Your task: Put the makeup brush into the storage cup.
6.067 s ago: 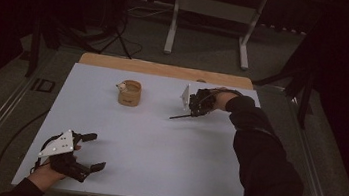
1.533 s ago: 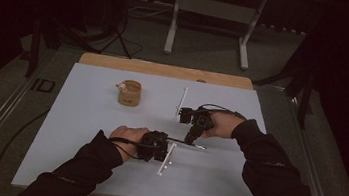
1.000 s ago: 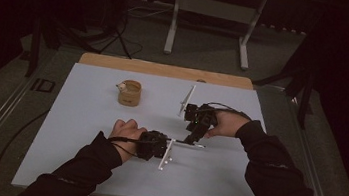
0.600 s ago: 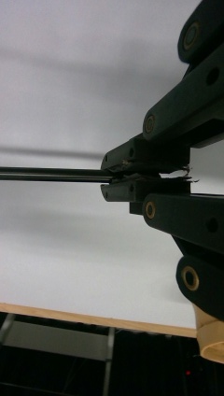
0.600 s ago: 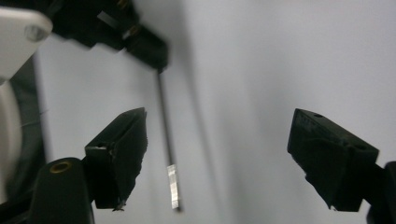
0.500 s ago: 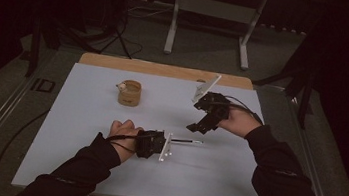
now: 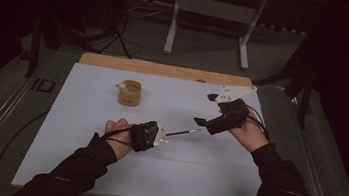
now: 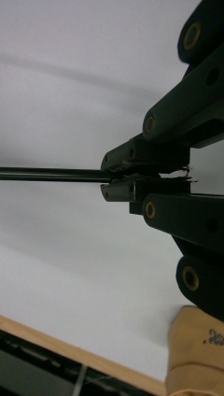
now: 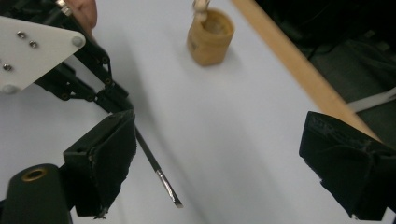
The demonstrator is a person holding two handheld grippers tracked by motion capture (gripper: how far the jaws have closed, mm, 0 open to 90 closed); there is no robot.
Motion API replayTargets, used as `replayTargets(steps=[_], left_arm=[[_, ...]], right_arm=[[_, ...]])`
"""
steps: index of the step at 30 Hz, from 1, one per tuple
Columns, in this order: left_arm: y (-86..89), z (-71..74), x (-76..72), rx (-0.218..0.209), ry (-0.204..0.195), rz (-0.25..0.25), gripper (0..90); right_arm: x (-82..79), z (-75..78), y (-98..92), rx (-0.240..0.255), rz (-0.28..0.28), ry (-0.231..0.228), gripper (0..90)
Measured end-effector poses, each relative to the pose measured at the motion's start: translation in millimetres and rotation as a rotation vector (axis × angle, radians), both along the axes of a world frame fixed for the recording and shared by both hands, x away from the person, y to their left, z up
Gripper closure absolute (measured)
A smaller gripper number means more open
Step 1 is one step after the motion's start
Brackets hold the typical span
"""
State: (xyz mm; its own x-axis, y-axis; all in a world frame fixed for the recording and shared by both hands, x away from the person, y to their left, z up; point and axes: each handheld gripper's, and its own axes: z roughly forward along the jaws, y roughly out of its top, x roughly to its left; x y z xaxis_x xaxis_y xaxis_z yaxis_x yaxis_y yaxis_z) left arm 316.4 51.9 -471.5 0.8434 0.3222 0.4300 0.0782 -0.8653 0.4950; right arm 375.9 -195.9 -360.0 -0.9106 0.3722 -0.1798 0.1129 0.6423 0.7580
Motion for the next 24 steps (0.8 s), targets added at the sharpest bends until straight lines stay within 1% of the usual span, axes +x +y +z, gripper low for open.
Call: replayTargets(steps=[1, 2, 3, 4, 5, 6, 7, 8, 9, 10, 11, 12, 13, 14, 15, 16, 18, 19, 20, 21, 22, 23, 24], left_arm=[[1.1, 0.2, 0.5, -0.02, 0.015, 0.008, 85.4], [3.9, 1.8, 1.8, -0.049, 0.031, 0.018, 85.3], [3.9, 1.8, 1.8, -0.049, 0.031, 0.018, 85.4], [7.4, 4.2, 3.5, -0.08, 0.051, 0.03, 85.3], [7.4, 4.2, 3.5, -0.08, 0.051, 0.03, 85.3], [11.1, 6.8, 5.2, -0.112, 0.069, 0.046, 85.3], [11.1, 6.8, 5.2, -0.112, 0.069, 0.046, 85.3], [15.3, 8.8, 6.8, -0.143, 0.088, 0.048, 85.3], [15.3, 8.8, 6.8, -0.143, 0.088, 0.048, 85.3], [17.4, 9.3, 7.7, -0.168, 0.103, 0.053, 85.3], [22.0, 10.7, 8.8, -0.213, 0.129, 0.051, 85.3], [24.0, 11.0, 9.5, -0.238, 0.146, 0.062, 85.3], [24.0, 11.0, 9.5, -0.238, 0.146, 0.062, 85.3], [24.0, 11.0, 9.5, -0.238, 0.146, 0.062, 85.3], [28.8, 11.6, 10.7, -0.288, 0.175, 0.073, 85.3], [33.3, 11.6, 11.5, -0.329, 0.193, 0.085, 85.3], [37.4, 11.5, 11.6, -0.371, 0.203, 0.093, 85.3], [37.4, 11.5, 11.6, -0.371, 0.203, 0.093, 85.3], [40.2, 11.4, 11.3, -0.415, 0.218, 0.089, 85.3], [41.7, 11.5, 11.3, -0.435, 0.225, 0.09, 85.3], [43.5, 11.6, 11.6, -0.461, 0.239, 0.093, 85.3], [46.5, 11.6, 12.1, -0.511, 0.266, 0.091, 85.3], [49.5, 11.5, 12.4, -0.556, 0.283, 0.095, 85.3]], right_arm=[[0.0, 0.0, 0.0, 0.0, 0.0, 0.0, 10.9], [-4.8, 0.2, -2.2, 0.031, 0.005, 0.008, 12.8], [-6.9, 0.3, -3.0, 0.04, 0.005, 0.02, 13.1], [-10.2, 0.2, -4.0, 0.057, 0.005, 0.013, 13.6], [-10.2, 0.2, -4.0, 0.057, 0.005, 0.013, 13.6], [-18.1, -0.3, -5.9, 0.087, -0.024, -0.039, 13.7], [-20.5, -0.8, -6.6, 0.1, -0.017, -0.038, 13.7], [-22.2, -1.3, -7.4, 0.119, -0.018, -0.024, 14.0], [-24.0, -1.8, -8.0, 0.129, -0.034, -0.014, 13.9], [-24.9, -2.5, -8.7, 0.134, -0.045, -0.003, 14.0], [-25.9, -3.0, -9.7, 0.148, -0.053, 0.01, 14.0], [-27.5, -3.6, -10.8, 0.174, -0.053, 0.016, 13.9], [-27.5, -3.6, -10.8, 0.174, -0.053, 0.016, 13.9], [-30.0, -3.9, -11.9, 0.191, -0.058, 0.002, 13.9], [-30.0, -3.9, -11.9, 0.191, -0.058, 0.002, 13.4], [-37.7, -3.3, -14.5, 0.227, -0.098, -0.072, 13.5], [-40.3, -2.5, -16.0, 0.244, -0.117, -0.08, 13.5], [-40.3, -2.5, -16.0, 0.244, -0.117, -0.08, 13.5], [-41.8, -2.1, -16.4, 0.241, -0.128, -0.088, 13.4], [-43.7, -1.9, -16.5, 0.24, -0.146, -0.102, 12.9], [-46.6, -1.9, -17.5, 0.262, -0.163, -0.113, 12.7], [-46.6, -1.9, -17.5, 0.262, -0.163, -0.113, 12.6], [-49.7, -2.3, -17.4, 0.275, -0.183, -0.114, 13.2]])
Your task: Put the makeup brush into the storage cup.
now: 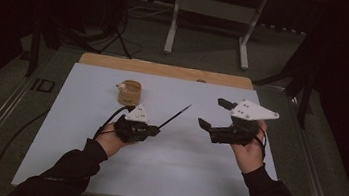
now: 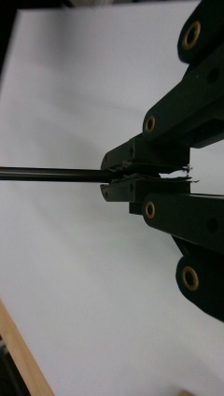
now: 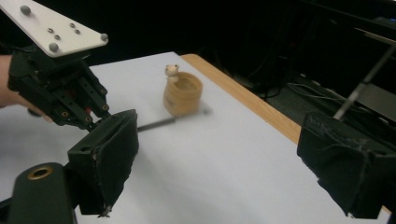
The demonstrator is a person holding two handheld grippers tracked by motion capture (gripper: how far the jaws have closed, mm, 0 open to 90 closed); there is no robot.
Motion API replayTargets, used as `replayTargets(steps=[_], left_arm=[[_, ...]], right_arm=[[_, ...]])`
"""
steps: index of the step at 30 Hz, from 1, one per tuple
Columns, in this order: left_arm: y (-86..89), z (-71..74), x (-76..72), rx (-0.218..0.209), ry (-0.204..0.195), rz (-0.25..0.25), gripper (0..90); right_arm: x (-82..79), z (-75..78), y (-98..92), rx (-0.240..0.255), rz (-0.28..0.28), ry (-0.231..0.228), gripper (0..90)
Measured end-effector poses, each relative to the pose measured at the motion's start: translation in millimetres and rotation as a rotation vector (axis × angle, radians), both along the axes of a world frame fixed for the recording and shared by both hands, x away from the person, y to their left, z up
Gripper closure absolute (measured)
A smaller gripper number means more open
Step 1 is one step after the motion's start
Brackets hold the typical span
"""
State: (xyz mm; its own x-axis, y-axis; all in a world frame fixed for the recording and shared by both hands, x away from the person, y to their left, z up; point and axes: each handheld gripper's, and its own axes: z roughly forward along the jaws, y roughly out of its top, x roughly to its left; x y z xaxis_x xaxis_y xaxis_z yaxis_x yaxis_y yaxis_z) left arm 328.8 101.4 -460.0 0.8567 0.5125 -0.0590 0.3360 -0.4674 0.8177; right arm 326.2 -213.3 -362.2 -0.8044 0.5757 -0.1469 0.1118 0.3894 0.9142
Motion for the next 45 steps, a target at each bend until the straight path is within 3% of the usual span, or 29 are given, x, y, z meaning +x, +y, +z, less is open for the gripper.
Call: replayTargets(steps=[1, 3, 5, 8, 9, 12, 13, 18, 20, 24, 28, 33, 36, 39, 43, 45], left_arm=[[0.0, 0.0, 0.0, 0.0, 0.0, 0.0, 85.3], [4.0, -1.7, -0.8, -0.054, 0.007, -0.004, 85.3], [5.2, -2.8, -2.2, -0.071, 0.005, 0.0, 85.3], [5.9, -3.4, -3.1, -0.082, 0.007, 0.003, 85.3], [8.2, -5.5, -5.4, -0.1, 0.001, -0.001, 85.3], [12.2, -8.7, -7.4, -0.129, 0.012, 0.011, 85.3], [12.2, -8.7, -7.4, -0.129, 0.012, 0.011, 85.3], [24.9, -16.2, -11.1, -0.21, 0.011, 0.042, 85.3], [27.6, -17.5, -12.3, -0.219, 0.001, 0.049, 85.3], [36.6, -23.7, -17.3, -0.313, -0.028, 0.072, 85.2], [39.1, -29.1, -20.7, -0.313, -0.024, 0.091, 85.2], [42.6, -33.3, -23.7, -0.344, -0.013, 0.11, 85.2], [42.5, -34.7, -25.8, -0.367, 0.014, 0.122, 85.2], [40.9, -35.6, -28.4, -0.385, 0.029, 0.145, 85.2], [43.7, -39.6, -29.1, -0.474, -0.001, 0.137, 85.2], [44.7, -41.5, -28.8, -0.471, -0.021, 0.141, 85.2]], right_arm=[[0.0, 0.0, 0.0, 0.0, 0.0, 0.0, 13.2], [-3.4, -3.2, 2.9, 0.005, -0.004, 0.027, 14.4], [-5.2, -5.9, 4.9, 0.014, -0.002, 0.034, 13.2], [-6.1, -7.4, 6.6, 0.017, 0.004, 0.033, 13.1], [-8.6, -9.9, 9.8, 0.024, 0.008, 0.011, 11.9], [-10.1, -9.3, 10.9, 0.037, 0.005, 0.002, 11.9], [-10.5, -9.2, 11.5, 0.045, 0.012, 0.01, 11.9], [-13.3, -11.7, 17.1, 0.056, 0.009, 0.04, 11.4], [-13.4, -12.2, 18.4, 0.052, 0.013, 0.045, 11.4], [-14.9, -15.3, 22.5, 0.083, 0.013, 0.051, 11.3], [-15.5, -18.9, 28.1, 0.107, 0.032, 0.079, 11.3], [-15.8, -20.7, 31.7, 0.125, 0.036, 0.096, 10.5], [-18.6, -26.3, 40.7, 0.126, -0.009, 0.09, 10.5], [-18.9, -27.7, 41.9, 0.135, -0.01, 0.099, 10.5], [-19.9, -32.0, 52.1, 0.166, -0.017, 0.127, 10.5], [-20.6, -31.0, 56.4, 0.173, -0.016, 0.134, 10.5]])
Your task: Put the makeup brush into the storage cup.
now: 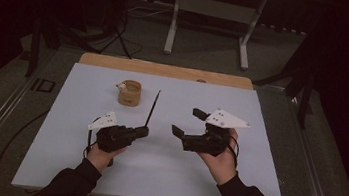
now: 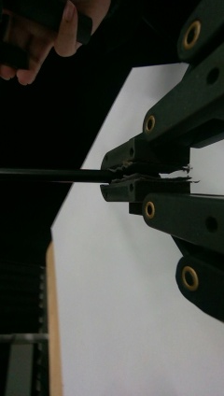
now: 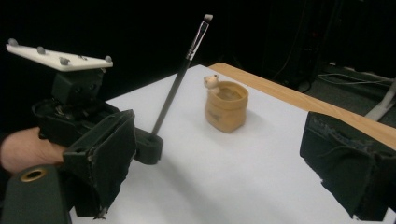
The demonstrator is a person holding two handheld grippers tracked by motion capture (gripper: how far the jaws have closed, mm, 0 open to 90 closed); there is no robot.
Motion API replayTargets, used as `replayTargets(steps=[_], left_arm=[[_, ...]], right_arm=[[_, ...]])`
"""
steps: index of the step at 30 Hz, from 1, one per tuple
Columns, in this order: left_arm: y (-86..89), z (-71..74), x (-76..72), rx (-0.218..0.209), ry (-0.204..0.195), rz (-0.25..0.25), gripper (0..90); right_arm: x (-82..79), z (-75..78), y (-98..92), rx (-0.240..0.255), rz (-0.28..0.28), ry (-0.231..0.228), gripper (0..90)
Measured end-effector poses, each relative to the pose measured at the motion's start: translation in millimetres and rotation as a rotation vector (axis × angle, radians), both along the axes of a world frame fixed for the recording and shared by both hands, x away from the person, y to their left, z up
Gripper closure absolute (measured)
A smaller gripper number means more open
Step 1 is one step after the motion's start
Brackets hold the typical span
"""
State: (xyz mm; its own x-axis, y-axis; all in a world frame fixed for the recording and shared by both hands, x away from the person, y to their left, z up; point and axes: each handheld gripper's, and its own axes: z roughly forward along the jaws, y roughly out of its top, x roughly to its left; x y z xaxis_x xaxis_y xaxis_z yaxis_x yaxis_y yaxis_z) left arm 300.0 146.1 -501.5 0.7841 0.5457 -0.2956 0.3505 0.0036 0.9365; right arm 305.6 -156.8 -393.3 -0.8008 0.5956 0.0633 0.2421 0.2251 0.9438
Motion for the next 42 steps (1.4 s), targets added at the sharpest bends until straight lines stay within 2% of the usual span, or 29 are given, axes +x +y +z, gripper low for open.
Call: replayTargets(steps=[2, 6, 8, 10, 14, 18, 20, 24, 27, 28, 32, 36, 37, 42], left_arm=[[1.4, -2.6, 1.1, -0.02, 0.007, 0.008, 85.2], [1.5, -6.1, 2.5, -0.007, 0.018, 0.013, 85.2], [0.4, -6.3, 2.1, 0.011, 0.007, 0.008, 85.2], [-0.6, -6.7, 2.1, 0.001, 0.014, 0.0, 85.2], [-2.6, -7.7, 2.1, 0.008, 0.013, 0.001, 85.2], [-3.3, -7.7, 2.3, 0.008, 0.019, -0.005, 85.2], [-3.3, -7.7, 2.1, 0.009, 0.016, -0.004, 85.2], [-2.9, -8.2, 2.5, -0.002, 0.021, 0.0, 85.2], [-2.8, -8.2, 2.5, -0.001, 0.02, 0.001, 85.2], [-2.8, -8.1, 2.5, 0.0, 0.018, 0.0, 85.2], [-3.1, -8.1, 2.7, 0.003, 0.014, -0.002, 85.2], [-3.5, -7.8, 2.0, 0.005, 0.008, -0.008, 85.2], [-3.7, -7.7, 1.9, 0.009, 0.004, -0.009, 85.2], [-4.6, -7.4, 1.8, 0.005, 0.004, -0.017, 85.2]], right_arm=[[0.0, 2.3, 4.7, 0.009, 0.003, 0.009, 10.5], [-0.7, 7.1, 16.0, 0.024, -0.009, 0.021, 10.6], [-0.2, 9.1, 21.5, 0.024, -0.012, 0.023, 10.8], [0.8, 10.8, 25.8, 0.04, -0.011, 0.037, 10.8], [1.8, 13.7, 33.2, 0.054, -0.021, 0.055, 13.4], [5.1, 14.4, 38.9, 0.042, -0.064, 0.077, 13.6], [7.5, 14.3, 41.0, 0.044, -0.065, 0.098, 13.7], [10.1, 12.9, 45.3, 0.046, -0.081, 0.113, 16.2], [11.9, 12.0, 48.2, 0.064, -0.085, 0.142, 20.4], [12.0, 12.1, 49.3, 0.071, -0.083, 0.153, 24.6], [12.4, 14.2, 55.5, 0.075, -0.118, 0.163, 32.7], [14.6, 15.2, 58.8, 0.097, -0.152, 0.194, 39.5], [17.0, 14.9, 60.8, 0.102, -0.175, 0.217, 42.8], [24.9, 14.1, 61.6, 0.14, -0.204, 0.287, 53.5]])
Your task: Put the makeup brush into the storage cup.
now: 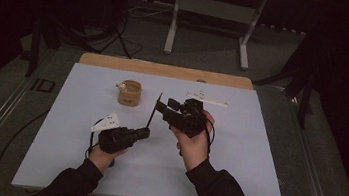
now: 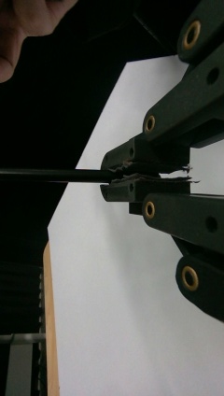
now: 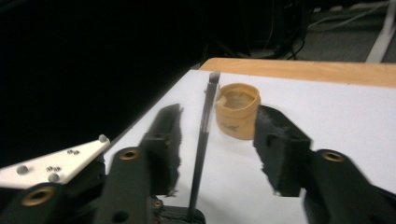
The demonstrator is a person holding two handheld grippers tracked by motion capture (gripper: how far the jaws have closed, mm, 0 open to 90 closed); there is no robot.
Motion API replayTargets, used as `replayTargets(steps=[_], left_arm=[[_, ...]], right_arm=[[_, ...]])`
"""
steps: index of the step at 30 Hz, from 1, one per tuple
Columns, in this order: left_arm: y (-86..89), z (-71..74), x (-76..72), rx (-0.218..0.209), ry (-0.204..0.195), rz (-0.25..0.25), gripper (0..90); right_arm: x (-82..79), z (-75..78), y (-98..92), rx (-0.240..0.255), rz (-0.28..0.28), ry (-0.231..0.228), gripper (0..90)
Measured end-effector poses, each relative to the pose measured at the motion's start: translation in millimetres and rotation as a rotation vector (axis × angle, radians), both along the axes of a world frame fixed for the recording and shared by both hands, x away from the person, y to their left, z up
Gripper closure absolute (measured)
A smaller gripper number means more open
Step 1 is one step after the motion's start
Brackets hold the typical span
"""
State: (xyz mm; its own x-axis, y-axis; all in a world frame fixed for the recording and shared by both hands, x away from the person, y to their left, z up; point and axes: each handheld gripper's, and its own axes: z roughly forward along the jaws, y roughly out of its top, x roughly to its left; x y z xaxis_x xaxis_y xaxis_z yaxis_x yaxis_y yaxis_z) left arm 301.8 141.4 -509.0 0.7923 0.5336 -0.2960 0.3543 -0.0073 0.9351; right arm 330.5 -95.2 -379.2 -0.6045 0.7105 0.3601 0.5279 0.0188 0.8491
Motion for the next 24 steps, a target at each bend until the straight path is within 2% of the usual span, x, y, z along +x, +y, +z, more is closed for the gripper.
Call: replayTargets(steps=[8, 13, 18, 22, 24], left_arm=[[-1.6, 0.4, -0.2, 0.006, -0.002, -0.015, 85.2], [-2.2, -1.1, 0.1, 0.012, 0.004, -0.026, 85.1], [-3.1, -1.0, 0.2, 0.01, 0.009, -0.042, 85.1], [-5.0, -1.6, 0.1, 0.017, 0.016, -0.058, 85.1], [-5.2, -2.1, 0.2, 0.009, 0.021, -0.067, 85.1]], right_arm=[[5.0, -2.5, 5.1, 0.004, 0.014, 0.052, 63.6], [6.4, -2.5, 6.0, 0.013, 0.019, 0.058, 67.5], [7.8, -2.3, 7.6, 0.0, 0.016, 0.058, 72.0], [9.0, -3.0, 7.3, -0.007, 0.034, 0.055, 75.1], [9.8, -2.9, 6.1, -0.01, 0.036, 0.052, 80.7]])
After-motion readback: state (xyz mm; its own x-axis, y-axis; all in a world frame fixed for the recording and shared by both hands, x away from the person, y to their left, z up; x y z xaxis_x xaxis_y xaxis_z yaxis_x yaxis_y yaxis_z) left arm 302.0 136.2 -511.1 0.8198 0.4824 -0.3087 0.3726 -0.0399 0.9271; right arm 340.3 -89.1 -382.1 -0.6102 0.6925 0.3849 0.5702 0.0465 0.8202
